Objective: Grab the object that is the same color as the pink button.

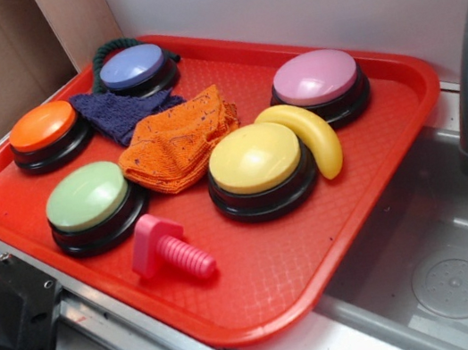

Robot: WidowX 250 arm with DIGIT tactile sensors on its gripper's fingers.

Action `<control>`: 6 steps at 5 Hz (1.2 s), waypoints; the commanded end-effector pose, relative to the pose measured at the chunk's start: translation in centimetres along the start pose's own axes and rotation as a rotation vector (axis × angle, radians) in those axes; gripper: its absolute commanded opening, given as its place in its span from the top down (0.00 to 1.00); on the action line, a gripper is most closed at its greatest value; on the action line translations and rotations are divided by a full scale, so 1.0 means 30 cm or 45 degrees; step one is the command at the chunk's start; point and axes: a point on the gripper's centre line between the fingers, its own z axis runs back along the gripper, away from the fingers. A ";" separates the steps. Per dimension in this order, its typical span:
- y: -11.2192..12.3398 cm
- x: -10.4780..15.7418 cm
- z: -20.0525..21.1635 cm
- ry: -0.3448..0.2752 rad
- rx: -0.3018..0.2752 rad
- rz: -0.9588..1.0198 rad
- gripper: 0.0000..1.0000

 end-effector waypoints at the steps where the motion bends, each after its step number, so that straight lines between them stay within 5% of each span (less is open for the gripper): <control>1: -0.118 0.051 -0.179 -0.003 -0.127 -0.122 0.00; 3: -0.187 0.043 -0.386 0.060 -0.136 -0.089 0.00; 6: -0.178 0.032 -0.545 0.098 -0.026 -0.058 0.00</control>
